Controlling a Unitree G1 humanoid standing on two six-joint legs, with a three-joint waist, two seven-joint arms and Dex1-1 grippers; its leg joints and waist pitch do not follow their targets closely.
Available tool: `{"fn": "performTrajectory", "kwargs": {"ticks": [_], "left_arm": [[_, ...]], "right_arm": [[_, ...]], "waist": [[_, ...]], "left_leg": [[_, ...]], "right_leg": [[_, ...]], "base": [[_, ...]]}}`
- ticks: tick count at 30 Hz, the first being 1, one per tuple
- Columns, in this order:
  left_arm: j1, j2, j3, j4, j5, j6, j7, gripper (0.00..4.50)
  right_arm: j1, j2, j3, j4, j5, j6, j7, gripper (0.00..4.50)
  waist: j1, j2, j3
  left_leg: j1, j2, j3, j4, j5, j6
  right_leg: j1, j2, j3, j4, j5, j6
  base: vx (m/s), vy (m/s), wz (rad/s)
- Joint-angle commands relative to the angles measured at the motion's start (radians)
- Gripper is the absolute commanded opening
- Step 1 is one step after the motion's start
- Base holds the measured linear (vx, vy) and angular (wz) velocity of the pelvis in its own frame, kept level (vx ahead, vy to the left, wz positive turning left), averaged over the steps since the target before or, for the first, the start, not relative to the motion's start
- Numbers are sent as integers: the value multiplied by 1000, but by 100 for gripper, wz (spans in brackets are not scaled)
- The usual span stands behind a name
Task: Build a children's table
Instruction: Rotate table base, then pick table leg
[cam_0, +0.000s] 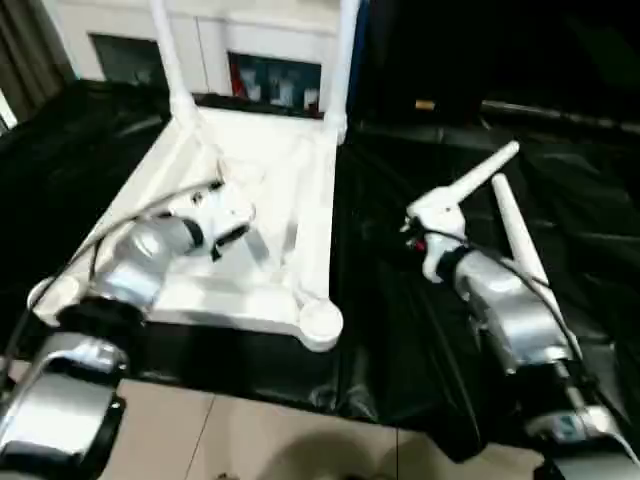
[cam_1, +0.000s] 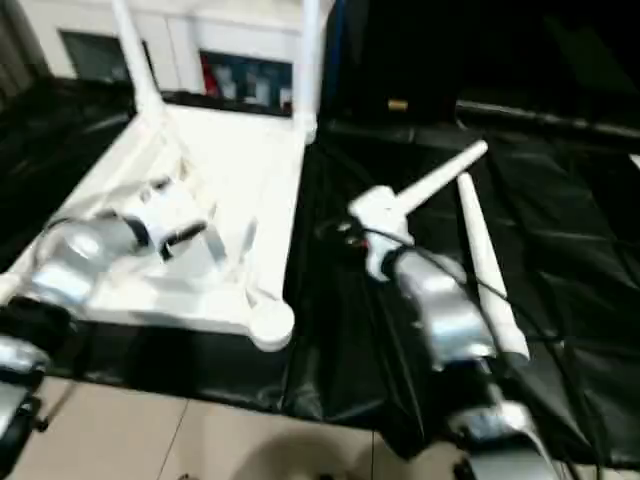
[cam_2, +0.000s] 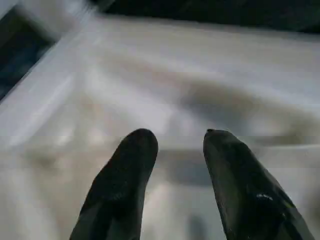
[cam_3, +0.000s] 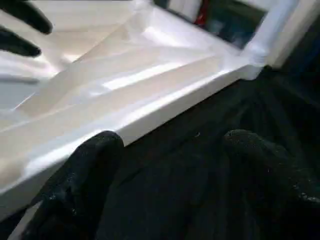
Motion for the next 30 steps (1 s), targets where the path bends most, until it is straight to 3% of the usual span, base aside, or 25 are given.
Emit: {"fn": "performTrajectory", "kwargs": {"ticks": [1, 3, 6, 7, 8, 9, 10, 11, 12, 13, 15, 16, 17, 20, 21, 22, 24, 25, 26, 30], "left_arm": [[19, 24, 7, -122, -93, 38, -105, 202], [33, 28, 19, -185, -147, 56, -122, 202], [30, -55, 92, -217, -221, 95, -23, 202], [30, -55, 92, -217, -221, 95, -23, 202], [30, -77, 108, -213, -216, 100, 6, 218], [38, -94, 116, -221, -201, 108, 29, 218], [38, -94, 116, -221, -201, 108, 29, 218], [48, -106, 115, -234, -189, 114, 39, 218], [56, -123, 109, -256, -198, 121, 34, 218], [64, -132, 102, -283, -215, 137, 30, 218], [65, -135, 97, -293, -223, 144, 28, 218], [66, -140, 88, -309, -235, 156, 23, 218], [60, -151, 71, -322, -244, 168, 16, 218], [43, -170, 40, -335, -242, 177, 2, 218], [42, -173, 38, -341, -241, 180, 2, 218], [43, -176, 36, -348, -240, 184, 4, 218], [50, -181, 37, -368, -234, 196, 3, 218], [60, -180, 32, -388, -234, 204, -4, 218], [64, -179, 29, -397, -234, 208, -7, 218], [83, -168, 14, -437, -250, 235, -18, 218]], "right_arm": [[10, -26, -21, -59, 17, 81, 11, 385], [12, -35, -48, -80, 11, 131, -21, 385], [-9, 0, -176, -95, 19, 260, -187, 385], [-9, 0, -176, -95, 19, 260, -187, 385], [-10, 3, -198, -102, 27, 291, -207, 412], [-12, -6, -215, -115, 28, 351, -222, 419], [-12, -6, -215, -115, 28, 351, -222, 423], [-19, -14, -236, -119, 27, 413, -241, 436], [-35, -36, -258, -93, 16, 448, -264, 436], [-48, -58, -272, -70, 7, 474, -280, 436], [-55, -70, -273, -56, 3, 480, -280, 445], [-65, -91, -275, -32, -5, 491, -280, 445], [-91, -132, -272, 35, -14, 495, -267, 445], [-149, -204, -274, 183, -30, 481, -260, 445], [-159, -214, -278, 206, -31, 482, -262, 445], [-167, -223, -282, 227, -33, 481, -263, 445], [-184, -247, -267, 258, -32, 551, -248, 445], [-202, -274, -218, 297, -64, 595, -235, 445], [-208, -282, -204, 313, -72, 606, -227, 445], [-239, -302, -179, 392, -64, 622, -180, 445]], "waist": [[4, 19, -74], [2, 15, -70], [6, 18, -68], [7, 26, -68], [8, 19, -67], [2, 28, -66], [3, 23, -69], [4, 36, -70], [0, 41, -70], [-3, 28, -72], [0, 31, -75], [0, 45, -75], [-4, 45, -77], [-8, 34, -77], [-8, 35, -77], [-8, 28, -81], [-16, 28, -82], [-17, 22, -81], [-20, 21, -81], [-26, 15, -78]], "left_leg": [[-6, 27, -5, -70, -154, 20], [-8, 20, 1, -68, -168, 22], [-4, 16, 2, -66, -167, 3], [0, 14, 3, -65, -173, -3], [3, 10, 4, -63, -188, 0], [-2, 9, 2, -64, -190, 4], [-4, 6, 2, -63, -184, 7], [-2, 4, 1, -62, -175, 8], [-2, 5, 1, -62, -175, 8], [-6, 6, 0, -62, -159, 7], [-13, 0, 4, -57, -122, 23], [-14, 2, 2, -58, -119, 22], [-13, 4, 1, -56, -120, 22], [-14, -1, 8, -49, -114, 41], [-17, -2, 8, -49, -109, 47], [-19, -1, 7, -48, -92, 55], [-24, -2, 7, -45, -69, 67], [-25, -2, 8, -45, -69, 71], [-26, -3, 6, -45, -67, 71], [-26, -2, 9, -40, -92, 82]], "right_leg": [[71, -71, 67, -60, -229, -170], [66, -64, 65, -70, -260, -158], [65, -65, 63, -78, -324, -136], [63, -63, 62, -80, -339, -130], [61, -60, 58, -90, -381, -107], [64, -55, 54, -95, -414, -69], [67, -55, 53, -96, -419, -56], [65, -55, 52, -97, -427, -44], [64, -52, 51, -100, -424, -42], [70, -53, 51, -97, -409, -43], [70, -52, 54, -92, -382, -47], [71, -53, 53, -90, -377, -50], [72, -51, 51, -90, -362, -58], [72, -48, 52, -88, -336, -96], [74, -48, 52, -87, -334, -96], [77, -49, 52, -84, -324, -94], [79, -46, 51, -80, -292, -104], [79, -46, 51, -82, -292, -103], [80, -45, 49, -78, -295, -107], [75, -50, 46, -88, -374, -94]], "base": [[0, 0, 0], [0, 0, 0], [0, 0, 0], [0, 0, 0], [0, 0, 0], [0, 0, 0], [0, 0, 0], [0, 0, 0], [0, 0, 0], [0, 0, 0], [0, 0, 0], [0, 0, 0], [0, 0, 0], [0, 0, 0], [0, 0, 0], [0, 0, 0], [0, 0, 0], [0, 0, 0], [0, 0, 0], [0, 0, 0]]}}
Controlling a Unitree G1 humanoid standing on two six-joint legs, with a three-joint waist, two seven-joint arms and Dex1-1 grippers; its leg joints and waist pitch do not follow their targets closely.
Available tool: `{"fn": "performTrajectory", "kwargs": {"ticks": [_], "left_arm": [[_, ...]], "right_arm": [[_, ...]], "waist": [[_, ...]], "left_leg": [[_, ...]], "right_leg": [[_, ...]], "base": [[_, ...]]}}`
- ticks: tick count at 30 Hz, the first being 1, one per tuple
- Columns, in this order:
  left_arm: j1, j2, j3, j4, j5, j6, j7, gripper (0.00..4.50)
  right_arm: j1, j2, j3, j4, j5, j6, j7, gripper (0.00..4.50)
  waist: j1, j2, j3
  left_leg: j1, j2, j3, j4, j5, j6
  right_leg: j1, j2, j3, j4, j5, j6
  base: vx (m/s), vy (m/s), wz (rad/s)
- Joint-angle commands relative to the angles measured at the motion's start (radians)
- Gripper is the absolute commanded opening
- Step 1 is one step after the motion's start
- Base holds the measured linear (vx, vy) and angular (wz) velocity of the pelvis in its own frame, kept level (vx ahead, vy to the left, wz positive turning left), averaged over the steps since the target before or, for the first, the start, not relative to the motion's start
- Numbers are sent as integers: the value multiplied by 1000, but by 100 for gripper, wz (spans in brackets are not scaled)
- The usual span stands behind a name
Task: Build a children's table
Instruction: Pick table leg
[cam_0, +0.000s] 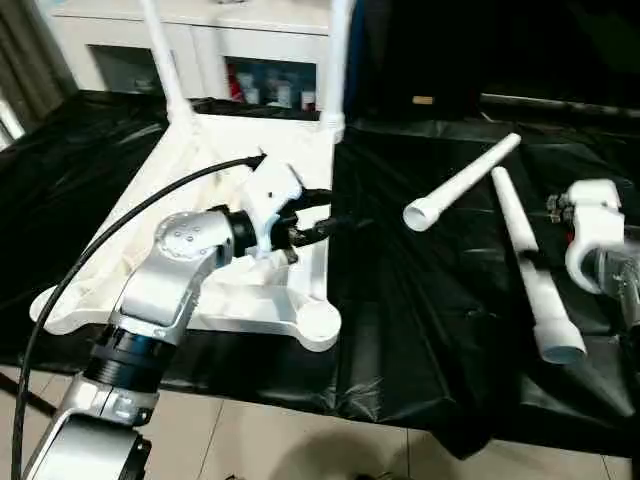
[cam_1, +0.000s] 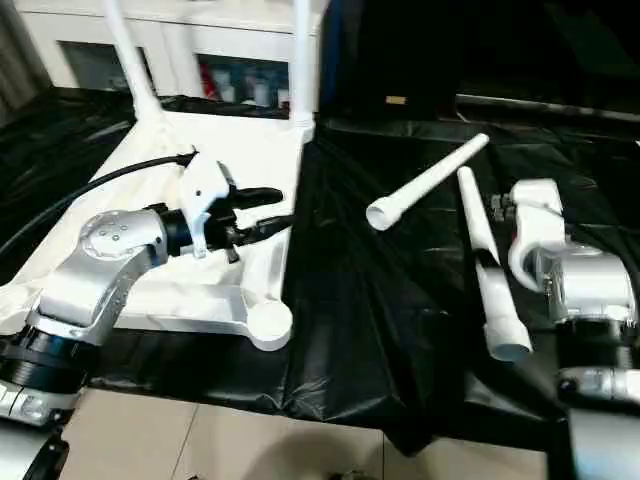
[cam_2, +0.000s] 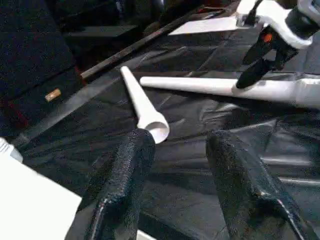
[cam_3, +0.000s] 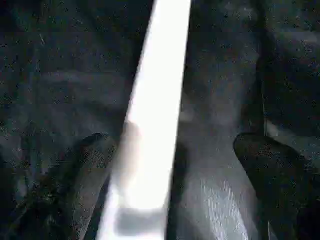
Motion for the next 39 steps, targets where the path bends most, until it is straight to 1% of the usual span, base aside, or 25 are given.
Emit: {"fn": "performTrajectory", "kwargs": {"ticks": [1, 3, 4, 5, 6, 7, 8, 9, 10, 11, 12, 13, 15, 17, 21, 22, 28, 29, 30, 32, 33, 35, 36, 37, 39], "left_arm": [[12, 15, -21, -34, -15, 26, -15, 218], [23, 22, -31, -62, -29, 48, -36, 218], [30, 26, -38, -82, -37, 65, -51, 218], [30, 26, -38, -82, -37, 65, -51, 218], [44, 33, -47, -109, -45, 86, -71, 218], [48, 35, -50, -117, -46, 90, -76, 218], [52, 36, -52, -124, -46, 95, -77, 218], [53, 37, -53, -127, -45, 98, -77, 218], [53, 37, -53, -126, -43, 100, -75, 218], [54, 38, -53, -126, -42, 100, -75, 218], [54, 43, -56, -130, -42, 107, -71, 218], [55, 44, -56, -130, -42, 108, -71, 218], [55, 46, -58, -132, -43, 111, -70, 218], [56, 47, -57, -136, -44, 116, -70, 218], [58, 47, -55, -144, -45, 127, -74, 218], [59, 48, -55, -145, -47, 130, -76, 218], [61, 57, -55, -152, -51, 138, -84, 218], [60, 59, -55, -151, -50, 137, -86, 218], [60, 60, -55, -150, -50, 136, -87, 218], [57, 65, -57, -146, -47, 137, -93, 218], [56, 73, -62, -142, -44, 138, -104, 247], [56, 79, -64, -139, -42, 139, -111, 247], [57, 83, -63, -138, -44, 141, -115, 257], [58, 85, -63, -138, -48, 145, -119, 279], [57, 86, -62, -134, -49, 145, -121, 289]], "right_arm": [[-38, -15, 15, 53, -5, 15, 23, 445], [-55, -14, 21, 112, 1, 21, 51, 445], [-68, -12, 26, 149, 7, 23, 72, 445], [-68, -12, 26, 149, 7, 23, 72, 445], [-79, -4, 18, 189, 32, 37, 104, 445], [-85, -1, 10, 208, 44, 44, 111, 445], [-90, 1, 5, 226, 48, 45, 116, 445], [-91, 0, 11, 242, 42, 39, 118, 445], [-90, 0, 13, 255, 40, 37, 120, 445], [-91, 0, 14, 258, 40, 36, 120, 445], [-92, -5, 36, 293, 23, 24, 129, 445], [-92, -6, 40, 298, 20, 22, 130, 445], [-93, -7, 46, 315, 14, 21, 131, 418], [-96, -9, 45, 337, 10, 23, 118, 407], [-105, -12, 44, 373, 7, 20, 113, 369], [-110, -11, 43, 385, 7, 15, 112, 369], [-126, -9, 26, 415, 13, -4, 95, 318], [-129, -10, 23, 421, 13, -10, 89, 306], [-132, -11, 22, 426, 12, -14, 86, 296], [-138, -13, 17, 439, 12, -24, 74, 289], [-141, -14, 7, 450, 15, -34, 53, 262], [-141, -14, -9, 456, 21, -38, 29, 262], [-138, -13, -25, 457, 28, -41, 8, 250], [-132, -12, -46, 457, 38, -45, -17, 230], [-127, -10, -62, 459, 47, -49, -35, 221]], "waist": [[5, -24, -75], [4, -25, -74], [3, -25, -75], [4, -23, -75], [4, -28, -75], [7, -24, -75], [7, -25, -76], [8, -26, -77], [9, -28, -77], [11, -27, -77], [13, -28, -78], [13, -26, -77], [14, -26, -76], [16, -28, -76], [15, -29, -76], [16, -29, -76], [16, -28, -77], [16, -30, -77], [16, -29, -77], [17, -31, -76], [17, -30, -76], [17, -28, -75], [18, -28, -75], [17, -28, -76], [18, -23, -76]], "left_leg": [[-18, -2, 9, -46, -98, 83], [-17, 1, 9, -46, -105, 82], [-16, 2, 9, -45, -106, 81], [-17, 2, 10, -44, -104, 82], [-16, 3, 11, -44, -103, 83], [-18, 5, 9, -46, -98, 85], [-18, 5, 10, -44, -94, 85], [-20, 6, 9, -45, -86, 85], [-20, 7, 10, -44, -82, 84], [-20, 6, 10, -44, -80, 84], [-20, 6, 10, -43, -76, 81], [-20, 7, 10, -44, -77, 81], [-19, 6, 11, -43, -85, 78], [-18, 6, 10, -44, -87, 73], [-18, 6, 10, -43, -101, 67], [-17, 6, 10, -43, -100, 67], [-21, 11, 9, -42, -92, 68], [-22, 10, 9, -41, -95, 68], [-22, 10, 8, -41, -96, 67], [-22, 9, 9, -41, -99, 65], [-22, 9, 9, -41, -100, 63], [-21, 8, 9, -41, -103, 61], [-19, 9, 9, -41, -106, 59], [-19, 9, 9, -41, -104, 57], [-19, 9, 8, -42, -103, 53]], "right_leg": [[72, -50, 45, -92, -396, -89], [68, -52, 44, -93, -417, -88], [68, -52, 44, -89, -414, -93], [67, -52, 43, -91, -409, -94], [67, -52, 44, -91, -407, -95], [69, -54, 43, -88, -400, -101], [68, -52, 44, -87, -391, -101], [70, -53, 44, -83, -376, -107], [69, -53, 44, -83, -370, -108], [70, -53, 44, -82, -369, -110], [70, -53, 44, -80, -363, -110], [70, -54, 44, -81, -365, -112], [69, -54, 44, -84, -376, -106], [69, -54, 43, -84, -386, -100], [68, -54, 41, -87, -406, -93], [68, -54, 41, -87, -404, -94], [68, -57, 40, -80, -359, -118], [69, -57, 40, -80, -364, -117], [69, -58, 39, -80, -368, -117], [69, -58, 39, -82, -383, -109], [67, -58, 39, -83, -393, -103], [66, -58, 39, -84, -400, -101], [66, -57, 39, -84, -401, -99], [66, -58, 38, -83, -396, -99], [67, -57, 38, -81, -378, -105]], "base": [[0, 0, 0], [0, 0, 0], [0, 0, 0], [0, 0, 0], [0, 0, 0], [0, 0, 0], [0, 0, 0], [0, 0, 0], [0, 0, 0], [0, 0, 0], [0, 0, 0], [0, 0, 0], [0, 0, 0], [0, 0, 0], [0, 0, 0], [0, 0, 0], [0, 0, 0], [0, 0, 0], [0, 0, 0], [0, 0, 0], [0, 0, 0], [0, 0, 0], [0, 0, 0], [0, 0, 0], [0, 0, 0]]}}
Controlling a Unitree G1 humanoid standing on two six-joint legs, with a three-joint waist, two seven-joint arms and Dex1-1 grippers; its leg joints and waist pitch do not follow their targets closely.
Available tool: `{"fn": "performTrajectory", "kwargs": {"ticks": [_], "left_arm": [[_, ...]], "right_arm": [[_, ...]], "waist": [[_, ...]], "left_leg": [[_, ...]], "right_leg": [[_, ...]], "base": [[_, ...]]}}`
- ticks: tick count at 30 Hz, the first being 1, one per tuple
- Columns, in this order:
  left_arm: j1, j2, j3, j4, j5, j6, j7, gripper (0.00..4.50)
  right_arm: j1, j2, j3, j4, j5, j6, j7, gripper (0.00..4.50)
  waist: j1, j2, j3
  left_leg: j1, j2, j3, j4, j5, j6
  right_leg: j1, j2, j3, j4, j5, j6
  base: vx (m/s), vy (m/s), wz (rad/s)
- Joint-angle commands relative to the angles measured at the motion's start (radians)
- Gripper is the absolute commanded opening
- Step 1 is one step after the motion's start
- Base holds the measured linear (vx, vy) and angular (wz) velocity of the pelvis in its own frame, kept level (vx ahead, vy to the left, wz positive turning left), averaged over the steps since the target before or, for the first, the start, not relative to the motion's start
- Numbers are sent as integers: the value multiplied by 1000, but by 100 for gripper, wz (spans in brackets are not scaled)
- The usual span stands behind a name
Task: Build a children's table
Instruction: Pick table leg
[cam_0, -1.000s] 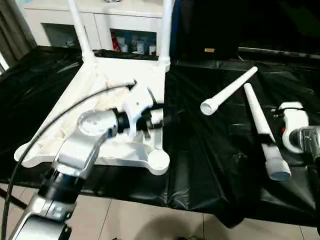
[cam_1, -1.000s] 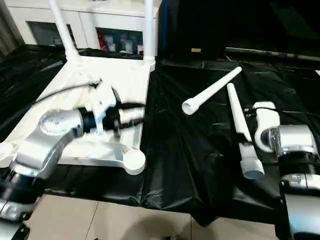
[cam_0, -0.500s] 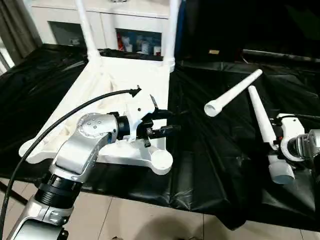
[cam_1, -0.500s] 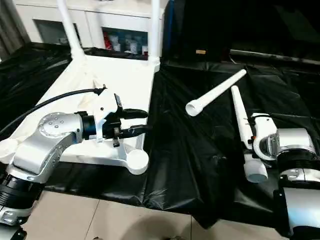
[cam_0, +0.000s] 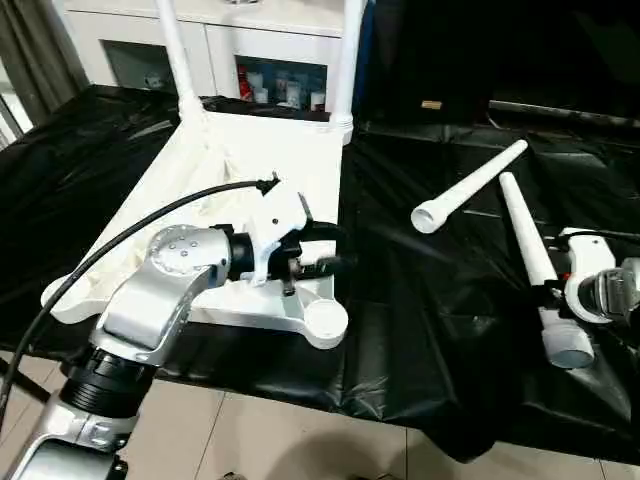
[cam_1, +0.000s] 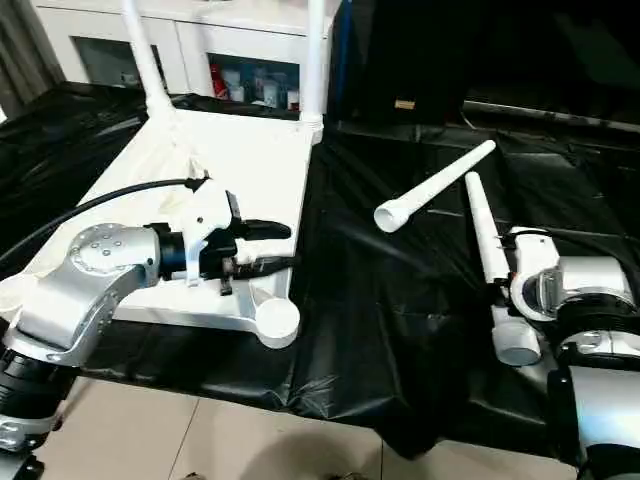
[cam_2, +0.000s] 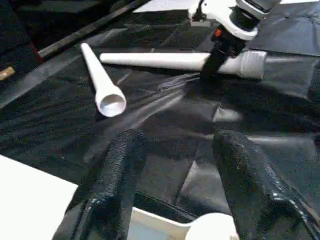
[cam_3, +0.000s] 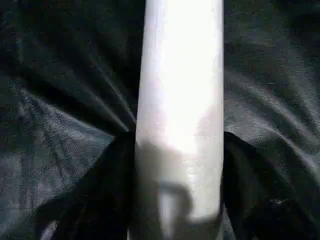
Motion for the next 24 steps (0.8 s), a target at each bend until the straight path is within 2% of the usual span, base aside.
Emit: {"fn": "performTrajectory", "kwargs": {"ticks": [1, 5, 7, 9, 10, 11, 12, 14, 15, 16, 17, 19, 20, 21, 22, 23, 24], "left_arm": [[-1, 8, -7, 2, -11, 5, -9, 295], [-10, -1, 8, 12, -24, 9, -7, 317], [-24, -4, 14, 38, -9, 0, 14, 338], [-40, -5, 25, 65, 10, -5, 45, 352], [-45, -6, 34, 72, 16, -7, 59, 352], [-50, -11, 50, 76, 12, -5, 71, 371], [-56, -19, 73, 82, -2, 2, 85, 379], [-59, -22, 80, 85, -6, 3, 88, 392], [-72, -35, 98, 97, -17, 19, 112, 400], [-83, -47, 111, 109, -27, 26, 127, 410], [-101, -63, 132, 122, -52, 62, 145, 410], [-125, -81, 154, 139, -88, 104, 158, 434], [-151, -113, 182, 153, -128, 140, 183, 434], [-189, -164, 223, 169, -185, 187, 217, 446], [-196, -174, 230, 171, -196, 197, 223, 446], [-216, -202, 253, 177, -233, 231, 235, 449], [-230, -223, 268, 182, -254, 254, 242, 450]], "right_arm": [[12, -2, -27, 14, 13, 2, -39, 214], [24, 2, -68, -1, 35, 2, -87, 191], [25, 0, -99, -7, 47, -8, -122, 187], [23, -4, -135, -22, 61, -16, -161, 186], [22, -4, -153, -37, 68, -18, -181, 186], [22, -4, -176, -69, 77, -19, -205, 186], [41, 8, -213, -161, 91, -91, -242, 186], [50, 14, -225, -197, 95, -128, -253, 186], [69, 34, -250, -264, 114, -208, -249, 186], [83, 50, -261, -317, 129, -254, -229, 186], [100, 72, -272, -390, 155, -295, -191, 186], [117, 101, -273, -484, 188, -301, -146, 186], [131, 133, -262, -576, 248, -266, -70, 186], [151, 188, -242, -701, 348, -218, 36, 185], [156, 198, -237, -725, 368, -210, 55, 185], [176, 223, -208, -793, 418, -184, 117, 185], [198, 246, -179, -847, 455, -183, 151, 185]], "waist": [[0, -9, -77], [0, -10, -79], [1, -18, -78], [3, -14, -79], [3, -8, -79], [2, -4, -79], [3, -2, -78], [5, -8, -79], [4, -4, -82], [2, -4, -81], [1, -4, -84], [-1, 0, -83], [-1, 0, -84], [1, 4, -83], [0, 1, -84], [3, 5, -84], [3, 4, -85]], "left_leg": [[-10, 7, 9, -53, -103, 53], [-10, 6, 9, -53, -101, 53], [-13, 4, 10, -53, -100, 53], [-13, 3, 8, -53, -99, 52], [-11, 2, 8, -52, -102, 50], [-10, 1, 7, -53, -102, 46], [-10, 0, 7, -53, -104, 43], [-12, 0, 9, -53, -101, 42], [-17, -1, 6, -54, -85, 46], [-15, -3, 10, -52, -92, 56], [-14, -4, 8, -52, -86, 59], [-13, -3, 10, -53, -81, 80], [-13, -3, 9, -52, -79, 82], [-13, -5, 11, -52, -85, 103], [-15, -3, 8, -54, -82, 111], [-13, 0, 7, -54, -84, 119], [-14, 4, 4, -56, -80, 124]], "right_leg": [[66, -52, 47, -84, -373, -106], [68, -51, 47, -81, -347, -116], [69, -50, 47, -82, -353, -110], [70, -51, 45, -81, -362, -101], [68, -50, 45, -82, -364, -95], [69, -50, 44, -83, -363, -90], [70, -49, 44, -84, -362, -86], [70, -51, 45, -85, -358, -71], [75, -51, 44, -80, -340, -70], [71, -48, 44, -85, -338, -60], [73, -48, 42, -80, -332, -65], [72, -45, 43, -82, -317, -79], [72, -46, 44, -78, -307, -87], [76, -41, 44, -81, -286, -98], [80, -42, 43, -79, -275, -106], [78, -44, 42, -82, -275, -112], [77, -48, 42, -81, -268, -129]], "base": [[0, 0, 0], [0, 0, 0], [0, 0, 0], [0, 0, 0], [0, 0, 0], [0, 0, 0], [0, 0, 0], [0, 0, 0], [0, 0, 0], [0, 0, 0], [0, 0, 0], [0, 0, 0], [0, 0, 0], [0, 0, 0], [0, 0, 0], [0, 0, 0], [0, 0, 0]]}}
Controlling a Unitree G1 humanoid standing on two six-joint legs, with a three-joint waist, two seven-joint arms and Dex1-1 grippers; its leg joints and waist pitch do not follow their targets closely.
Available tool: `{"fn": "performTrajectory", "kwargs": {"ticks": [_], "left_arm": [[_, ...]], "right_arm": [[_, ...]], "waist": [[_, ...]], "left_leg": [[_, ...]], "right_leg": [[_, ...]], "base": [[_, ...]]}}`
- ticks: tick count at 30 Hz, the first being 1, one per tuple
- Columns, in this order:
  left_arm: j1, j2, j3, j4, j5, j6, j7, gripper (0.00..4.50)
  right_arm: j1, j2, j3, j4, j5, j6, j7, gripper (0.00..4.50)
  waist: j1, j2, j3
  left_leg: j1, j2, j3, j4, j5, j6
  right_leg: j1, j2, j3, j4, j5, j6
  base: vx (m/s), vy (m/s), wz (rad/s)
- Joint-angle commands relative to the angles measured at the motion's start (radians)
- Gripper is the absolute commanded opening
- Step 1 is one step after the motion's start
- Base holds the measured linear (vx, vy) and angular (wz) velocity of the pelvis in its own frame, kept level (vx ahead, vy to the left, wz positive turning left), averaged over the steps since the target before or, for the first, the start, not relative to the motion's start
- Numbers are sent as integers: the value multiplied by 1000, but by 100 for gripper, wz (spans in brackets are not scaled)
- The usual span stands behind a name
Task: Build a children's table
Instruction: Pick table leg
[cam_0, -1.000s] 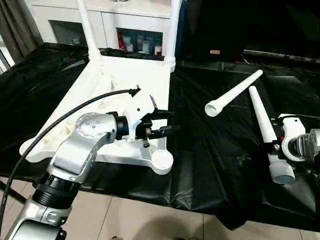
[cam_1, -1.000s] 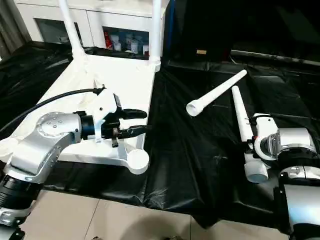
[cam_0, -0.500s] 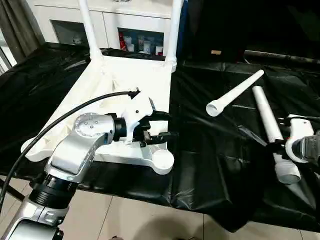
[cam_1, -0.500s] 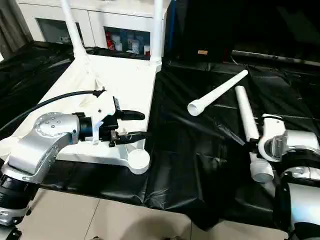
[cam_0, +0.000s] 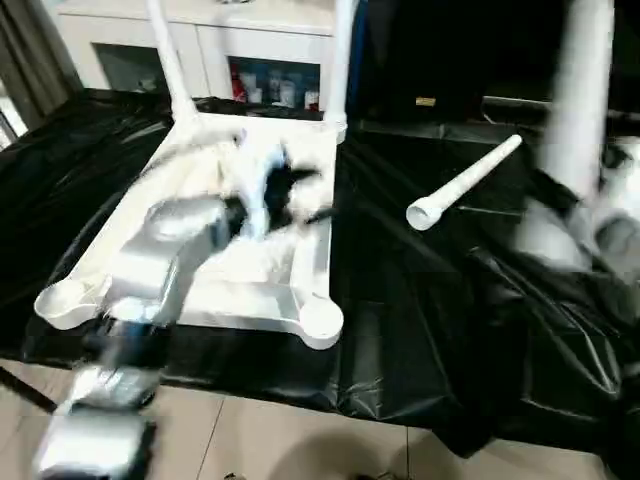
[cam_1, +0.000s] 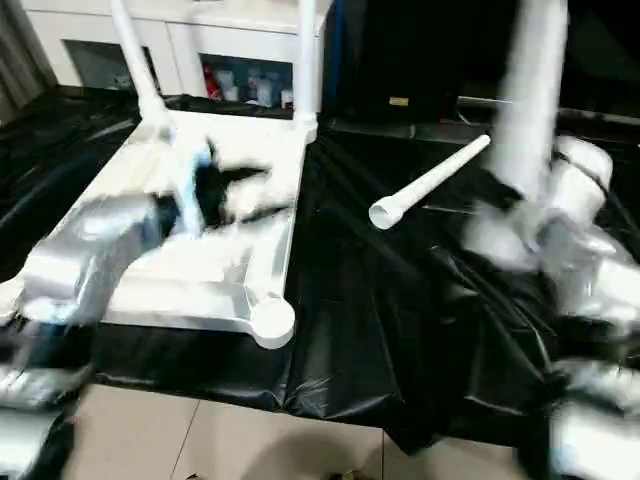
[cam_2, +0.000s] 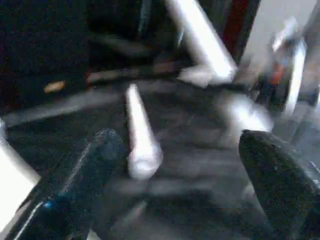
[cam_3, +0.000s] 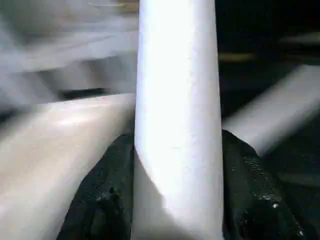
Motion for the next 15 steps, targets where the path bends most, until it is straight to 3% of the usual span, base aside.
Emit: {"fn": "performTrajectory", "kwargs": {"ticks": [1, 4, 6, 7, 10, 11, 12, 15], "left_arm": [[-13, -6, 26, 3, -39, 39, 17, 450], [-65, -86, 69, 42, -116, 122, 59, 450], [-73, -94, 70, 50, -123, 133, 62, 450], [-77, -101, 62, 60, -115, 131, 64, 450], [-89, -128, 53, 94, -101, 149, 95, 450], [-89, -134, 60, 94, -112, 159, 102, 450], [-88, -139, 67, 91, -123, 172, 113, 450], [-77, -137, 88, 67, -133, 199, 148, 450]], "right_arm": [[16, 4, 33, -71, 65, 21, 59, 185], [74, 94, 151, -200, 168, 45, 148, 185], [82, 110, 171, -215, 174, 45, 160, 185], [84, 125, 188, -219, 172, 41, 162, 185], [104, 172, 215, -263, 185, 69, 193, 185], [109, 172, 224, -270, 187, 75, 203, 185], [116, 170, 236, -278, 194, 82, 211, 185], [121, 172, 264, -274, 207, 75, 211, 185]], "waist": [[12, -7, -83], [18, -8, -81], [25, -6, -83], [27, -13, -80], [40, -16, -79], [42, -25, -79], [47, -17, -80], [49, -14, -79]], "left_leg": [[-10, 6, 5, -55, -84, 117], [-9, 5, 8, -55, -85, 103], [-8, 4, 6, -57, -82, 98], [-8, 7, 5, -59, -85, 91], [-7, 7, 4, -63, -91, 75], [-9, 8, 3, -64, -82, 72], [-10, 10, 1, -64, -70, 67], [-11, 10, 1, -64, -75, 58]], "right_leg": [[76, -51, 44, -83, -272, -130], [76, -51, 47, -87, -293, -129], [76, -52, 46, -89, -316, -112], [75, -54, 47, -92, -330, -104], [74, -58, 48, -93, -362, -76], [76, -59, 48, -93, -360, -62], [76, -62, 51, -89, -349, -61], [74, -63, 50, -90, -339, -61]], "base": [[0, 0, 0], [0, 0, 0], [0, 0, 0], [0, 0, 0], [0, 0, 0], [0, 0, 0], [0, 0, 0], [0, 0, 0]]}}
